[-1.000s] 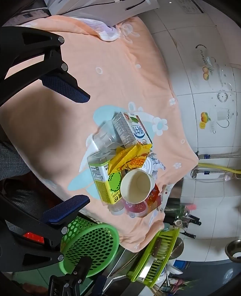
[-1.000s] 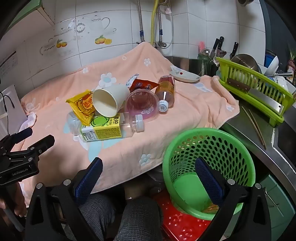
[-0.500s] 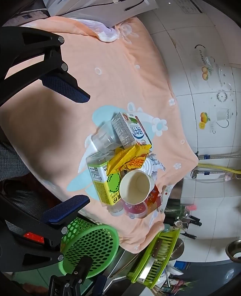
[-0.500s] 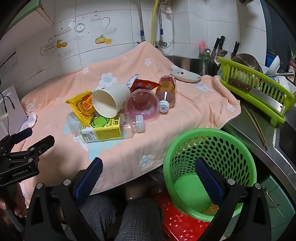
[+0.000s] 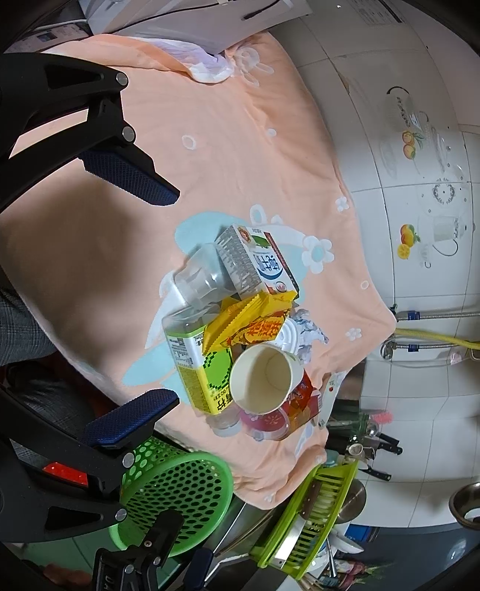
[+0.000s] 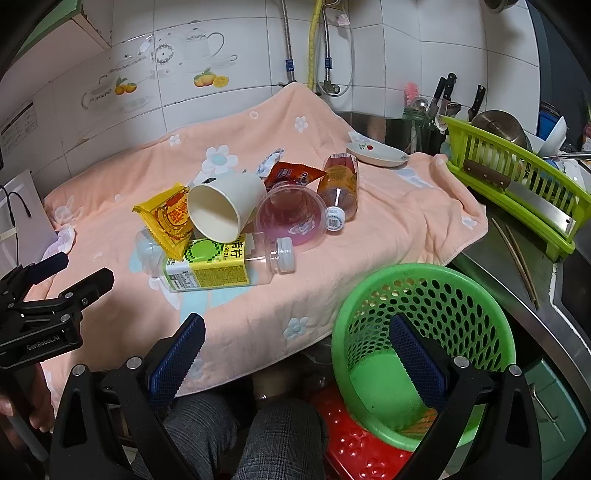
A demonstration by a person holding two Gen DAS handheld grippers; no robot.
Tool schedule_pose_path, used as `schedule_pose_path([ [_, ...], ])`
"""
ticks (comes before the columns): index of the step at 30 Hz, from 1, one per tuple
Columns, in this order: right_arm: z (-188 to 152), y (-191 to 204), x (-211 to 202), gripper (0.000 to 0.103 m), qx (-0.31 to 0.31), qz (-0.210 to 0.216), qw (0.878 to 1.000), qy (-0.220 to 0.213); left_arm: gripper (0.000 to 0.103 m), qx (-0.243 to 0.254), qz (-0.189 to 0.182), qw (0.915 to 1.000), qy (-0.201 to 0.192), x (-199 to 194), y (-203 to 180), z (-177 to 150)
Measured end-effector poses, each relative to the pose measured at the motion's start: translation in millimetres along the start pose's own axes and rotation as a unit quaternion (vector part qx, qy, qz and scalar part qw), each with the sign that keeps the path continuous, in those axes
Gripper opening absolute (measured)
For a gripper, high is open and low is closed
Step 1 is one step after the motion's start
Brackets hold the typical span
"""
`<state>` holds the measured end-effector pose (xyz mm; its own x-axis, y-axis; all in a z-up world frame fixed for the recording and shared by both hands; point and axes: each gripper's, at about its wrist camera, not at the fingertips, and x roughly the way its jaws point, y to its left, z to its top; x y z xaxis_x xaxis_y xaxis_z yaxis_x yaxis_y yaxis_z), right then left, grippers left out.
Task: Collect trash
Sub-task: 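Move both tools toward the pile of trash on the towel, then grasp the white paper cup with the right gripper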
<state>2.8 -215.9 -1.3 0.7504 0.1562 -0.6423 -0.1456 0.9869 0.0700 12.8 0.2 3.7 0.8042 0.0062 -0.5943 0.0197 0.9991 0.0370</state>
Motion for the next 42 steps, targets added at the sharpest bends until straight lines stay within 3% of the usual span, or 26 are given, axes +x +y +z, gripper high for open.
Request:
schedule_pose_path([
  [15, 17, 2, 13, 0.097, -0.006, 0.018, 1.000, 0.007, 0.098, -0.007, 0.008, 0.9999, 0.003, 4, 9, 10],
  [21, 39, -2, 22, 0.096, 0.007, 0.052, 0.999, 0.016, 0.098, -0.011, 0.009, 0.9999, 0.004, 11, 15, 15],
  [28, 79, 5, 44, 0.094, 0.036, 0.124, 0.991, 0.046, 0.098, -0.019, 0.007, 0.9998, 0.007, 19, 29, 21],
  [31, 98, 14, 59, 0.084, 0.043, 0.149, 0.986, 0.069, 0.098, -0.024, 0.006, 0.9997, 0.007, 22, 35, 22],
  [42, 135, 29, 116, 0.080, 0.087, 0.169, 0.973, 0.132, 0.098, -0.047, 0.013, 0.9987, 0.012, 29, 50, 24],
])
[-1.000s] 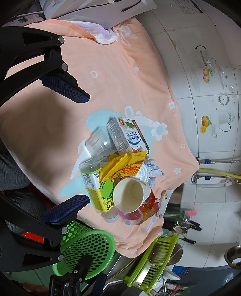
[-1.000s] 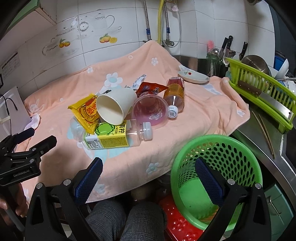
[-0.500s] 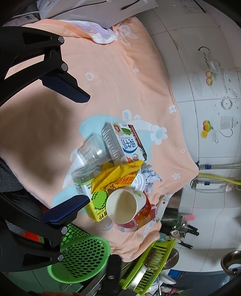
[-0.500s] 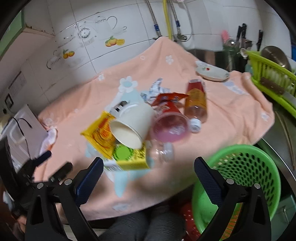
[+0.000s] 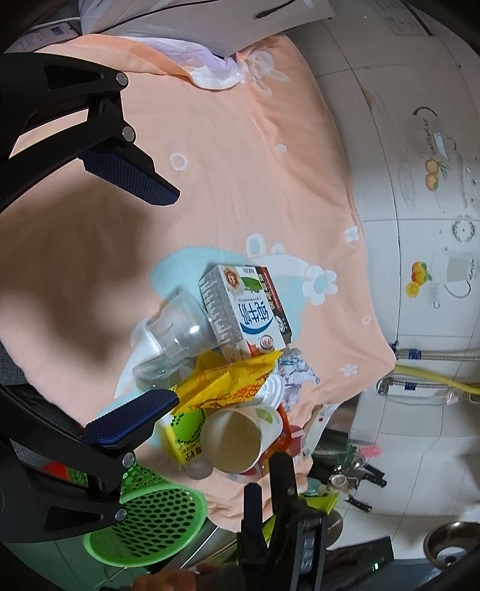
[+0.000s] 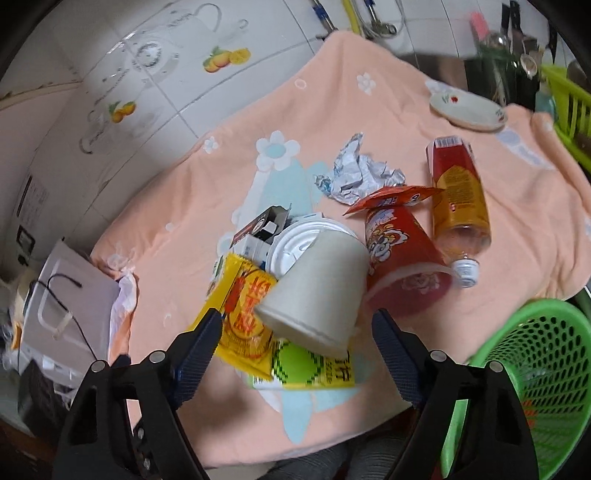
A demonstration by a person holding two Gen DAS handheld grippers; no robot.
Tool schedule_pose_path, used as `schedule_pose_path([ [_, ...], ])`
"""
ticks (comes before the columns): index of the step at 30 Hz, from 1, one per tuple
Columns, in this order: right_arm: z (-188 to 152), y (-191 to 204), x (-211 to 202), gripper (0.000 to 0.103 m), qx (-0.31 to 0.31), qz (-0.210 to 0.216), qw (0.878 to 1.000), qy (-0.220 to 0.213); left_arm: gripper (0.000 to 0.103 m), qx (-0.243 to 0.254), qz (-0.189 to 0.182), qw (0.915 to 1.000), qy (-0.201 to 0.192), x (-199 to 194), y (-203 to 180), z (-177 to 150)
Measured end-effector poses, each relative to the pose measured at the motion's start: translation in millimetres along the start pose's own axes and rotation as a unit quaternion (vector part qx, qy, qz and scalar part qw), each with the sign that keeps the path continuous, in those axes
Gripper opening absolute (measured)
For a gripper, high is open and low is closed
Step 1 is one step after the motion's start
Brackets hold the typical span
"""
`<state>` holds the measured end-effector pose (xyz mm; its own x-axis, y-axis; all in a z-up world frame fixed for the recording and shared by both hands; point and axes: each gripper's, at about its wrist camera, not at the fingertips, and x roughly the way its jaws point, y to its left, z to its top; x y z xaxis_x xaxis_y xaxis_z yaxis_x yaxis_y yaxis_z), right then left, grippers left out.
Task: Collect trash
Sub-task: 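Grasp the white paper cup with the right gripper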
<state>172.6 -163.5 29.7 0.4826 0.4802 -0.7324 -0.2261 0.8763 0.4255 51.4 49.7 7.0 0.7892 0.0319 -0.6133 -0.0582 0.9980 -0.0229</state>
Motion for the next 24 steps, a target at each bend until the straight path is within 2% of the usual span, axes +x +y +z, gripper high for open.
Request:
schedule_pose_path([
  [10, 14, -4, 36, 0.076, 0.053, -0.003, 0.998, 0.037, 0.098, -0.014, 0.000, 0.9999, -0.006, -3, 12, 0],
  [24, 19, -5, 49, 0.075, 0.061, -0.016, 0.997, 0.050, 0.098, -0.024, -0.012, 0.9996, -0.004, 1, 16, 0],
])
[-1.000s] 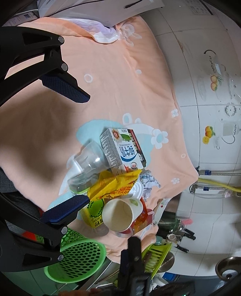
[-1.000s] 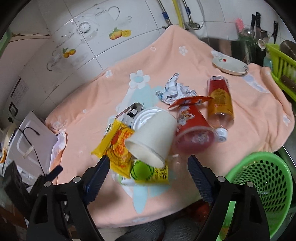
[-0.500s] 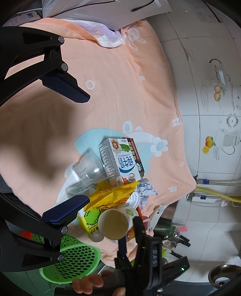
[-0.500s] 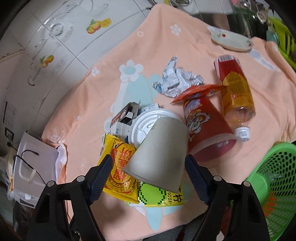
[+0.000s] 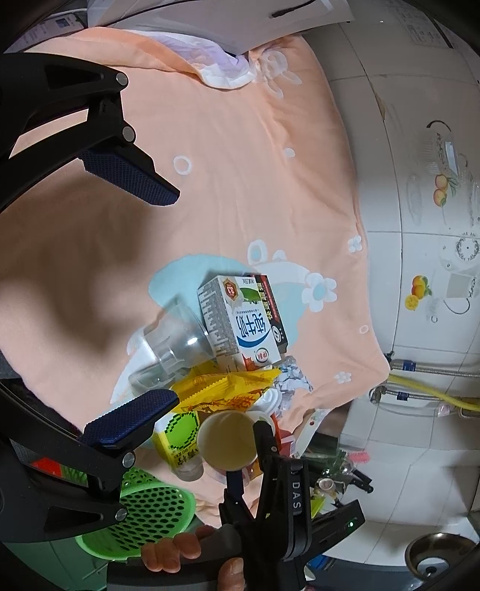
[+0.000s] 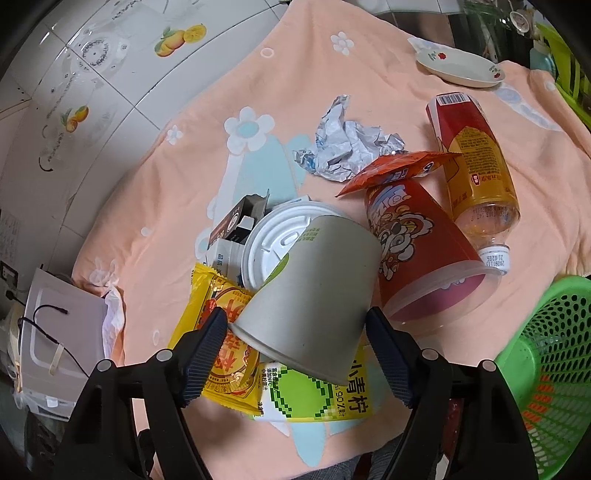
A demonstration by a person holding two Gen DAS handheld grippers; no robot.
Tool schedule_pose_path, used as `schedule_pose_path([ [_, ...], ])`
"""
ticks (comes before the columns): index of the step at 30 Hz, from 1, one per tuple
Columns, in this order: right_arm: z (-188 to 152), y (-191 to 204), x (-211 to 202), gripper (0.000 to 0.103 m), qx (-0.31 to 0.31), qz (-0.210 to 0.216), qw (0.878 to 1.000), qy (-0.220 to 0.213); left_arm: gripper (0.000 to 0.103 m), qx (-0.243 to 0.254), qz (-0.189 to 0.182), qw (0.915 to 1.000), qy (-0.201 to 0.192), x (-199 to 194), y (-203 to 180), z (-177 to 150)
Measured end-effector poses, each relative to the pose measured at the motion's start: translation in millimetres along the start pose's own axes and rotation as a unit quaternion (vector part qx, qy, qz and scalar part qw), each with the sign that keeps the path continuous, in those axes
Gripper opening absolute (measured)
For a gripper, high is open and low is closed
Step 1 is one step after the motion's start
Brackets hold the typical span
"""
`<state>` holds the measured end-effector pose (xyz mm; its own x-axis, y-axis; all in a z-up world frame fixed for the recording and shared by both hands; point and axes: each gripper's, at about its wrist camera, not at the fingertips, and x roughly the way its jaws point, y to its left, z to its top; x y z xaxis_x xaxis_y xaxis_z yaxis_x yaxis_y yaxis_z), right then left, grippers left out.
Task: Collect trash
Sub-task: 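Grasp the white paper cup with the right gripper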
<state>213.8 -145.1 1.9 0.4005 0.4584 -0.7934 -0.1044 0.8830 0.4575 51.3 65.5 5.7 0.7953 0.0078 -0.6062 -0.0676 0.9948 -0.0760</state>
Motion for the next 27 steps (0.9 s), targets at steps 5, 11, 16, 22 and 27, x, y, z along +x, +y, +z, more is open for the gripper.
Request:
schedule_pose_path([
  [5, 2.2, -1.1, 1.9, 0.075, 0.004, -0.001, 1.000, 0.002, 0.098, 0.002, -0.003, 1.0000, -0.002, 0.3, -2.4, 1.3],
  [11, 2.9, -4.1, 5.8, 0.077, 0.011, 0.002, 1.000, 0.008, 0.098, -0.004, -0.008, 1.0000, -0.002, 1.3, 0.4, 2.0],
  [16, 2.7, -4.3, 7.1, 0.077, 0.011, 0.002, 1.000, 0.008, 0.098, -0.007, -0.009, 0.9999, -0.001, 2.8, 1.9, 3.0],
  [22, 3.9, -5.2, 3.9, 0.075, 0.014, 0.016, 1.000, 0.007, 0.098, -0.014, -0.016, 0.9998, 0.002, 4.7, 4.0, 2.8],
  [27, 4.5, -5.4, -2.3, 0.075, 0.013, 0.020, 1.000, -0.002, 0.098, -0.016, -0.017, 0.9997, 0.001, 3.5, 4.3, 1.8],
])
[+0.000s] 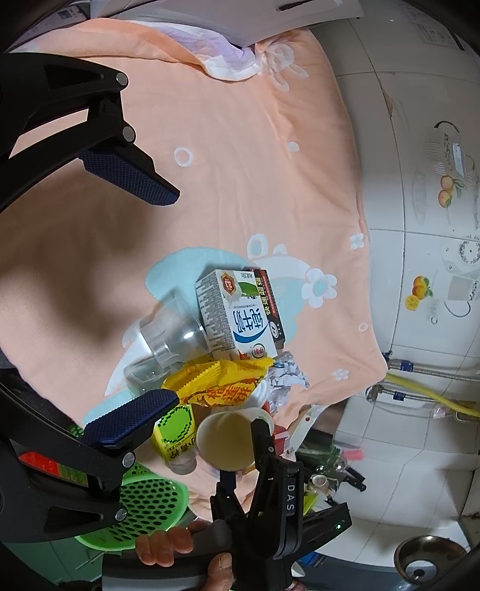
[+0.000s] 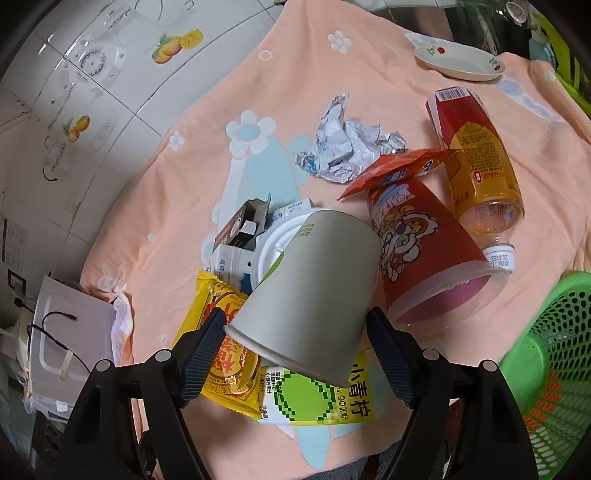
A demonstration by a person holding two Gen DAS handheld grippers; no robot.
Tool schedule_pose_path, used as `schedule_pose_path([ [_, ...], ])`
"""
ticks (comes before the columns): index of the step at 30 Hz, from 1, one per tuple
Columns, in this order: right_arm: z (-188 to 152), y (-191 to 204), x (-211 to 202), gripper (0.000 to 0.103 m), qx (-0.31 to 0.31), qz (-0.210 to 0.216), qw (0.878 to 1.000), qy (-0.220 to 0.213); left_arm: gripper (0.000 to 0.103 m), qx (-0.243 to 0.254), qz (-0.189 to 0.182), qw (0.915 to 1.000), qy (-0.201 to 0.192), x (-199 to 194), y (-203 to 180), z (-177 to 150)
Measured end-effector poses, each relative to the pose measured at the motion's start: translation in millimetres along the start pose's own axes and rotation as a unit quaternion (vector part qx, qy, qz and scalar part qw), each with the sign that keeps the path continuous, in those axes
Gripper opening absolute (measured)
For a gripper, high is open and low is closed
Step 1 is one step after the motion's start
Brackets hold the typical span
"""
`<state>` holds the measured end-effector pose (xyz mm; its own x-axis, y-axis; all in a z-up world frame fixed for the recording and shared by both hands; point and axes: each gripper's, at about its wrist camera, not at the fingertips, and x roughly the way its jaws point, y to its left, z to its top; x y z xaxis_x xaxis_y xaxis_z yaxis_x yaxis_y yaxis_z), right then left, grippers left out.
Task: Collect trash
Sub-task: 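Grasp the white paper cup with the right gripper, then carry the white paper cup with the right gripper over the green basket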
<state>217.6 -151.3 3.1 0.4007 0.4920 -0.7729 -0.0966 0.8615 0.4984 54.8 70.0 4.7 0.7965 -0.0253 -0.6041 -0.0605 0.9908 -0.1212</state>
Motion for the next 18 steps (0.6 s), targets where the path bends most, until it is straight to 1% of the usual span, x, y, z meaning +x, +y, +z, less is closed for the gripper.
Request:
schedule_pose_path([
  [18, 2, -2, -42, 0.075, -0.012, 0.025, 0.999, -0.036, 0.098, -0.005, -0.018, 0.9998, 0.004, 2, -8, 7],
])
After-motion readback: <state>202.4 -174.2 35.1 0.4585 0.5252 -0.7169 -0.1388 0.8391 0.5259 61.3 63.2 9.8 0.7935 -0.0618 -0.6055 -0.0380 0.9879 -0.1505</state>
